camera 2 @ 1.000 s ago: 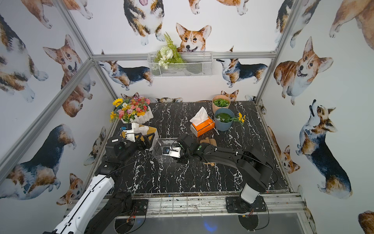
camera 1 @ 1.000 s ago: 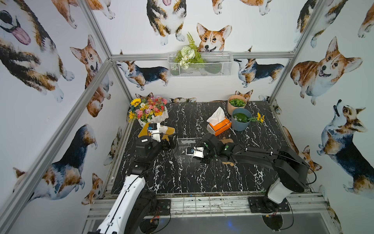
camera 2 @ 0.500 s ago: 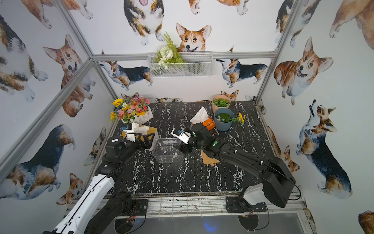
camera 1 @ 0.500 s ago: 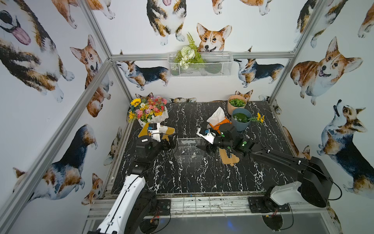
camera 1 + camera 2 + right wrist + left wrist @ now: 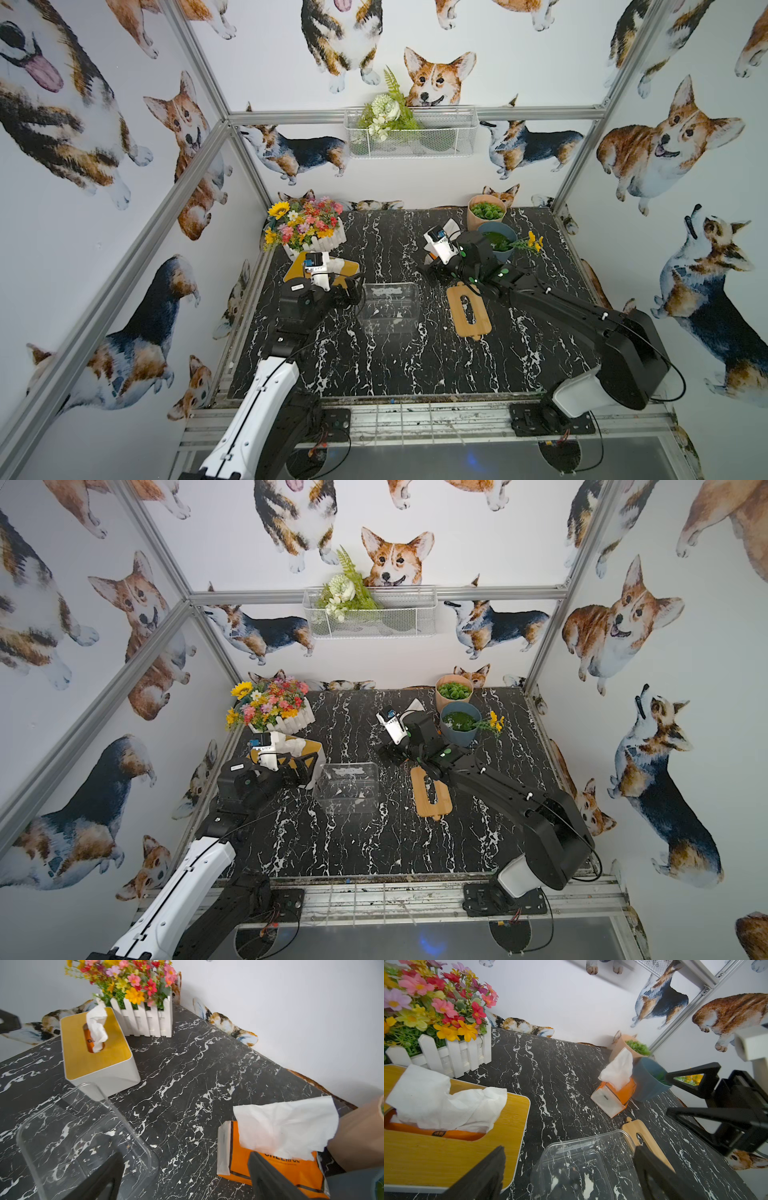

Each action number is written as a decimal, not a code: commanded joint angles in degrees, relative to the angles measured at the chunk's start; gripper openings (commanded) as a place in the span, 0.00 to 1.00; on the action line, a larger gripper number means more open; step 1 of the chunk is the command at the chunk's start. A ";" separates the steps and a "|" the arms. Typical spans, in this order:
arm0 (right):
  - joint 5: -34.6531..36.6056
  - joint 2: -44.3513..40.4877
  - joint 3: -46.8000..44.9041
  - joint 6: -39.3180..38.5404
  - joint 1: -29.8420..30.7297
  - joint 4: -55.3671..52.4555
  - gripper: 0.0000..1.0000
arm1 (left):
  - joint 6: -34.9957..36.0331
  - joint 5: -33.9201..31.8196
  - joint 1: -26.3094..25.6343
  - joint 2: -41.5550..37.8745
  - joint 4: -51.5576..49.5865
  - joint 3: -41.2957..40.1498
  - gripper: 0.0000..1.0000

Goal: Put the tissue paper into the tissue box
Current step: Adjust the paper towel at the center of the board.

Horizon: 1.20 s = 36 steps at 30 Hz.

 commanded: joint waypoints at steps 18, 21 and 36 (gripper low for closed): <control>4.57 18.73 16.38 6.81 -6.00 -8.08 1.00 | 0.23 0.37 0.04 -0.39 0.83 0.30 1.00; 2.93 20.45 17.61 8.08 -6.82 -8.39 1.00 | 0.23 0.37 0.04 -0.34 0.84 0.35 1.00; -0.59 26.15 18.29 10.98 -8.18 -12.69 1.00 | 0.19 0.59 0.04 -0.30 0.85 0.33 1.00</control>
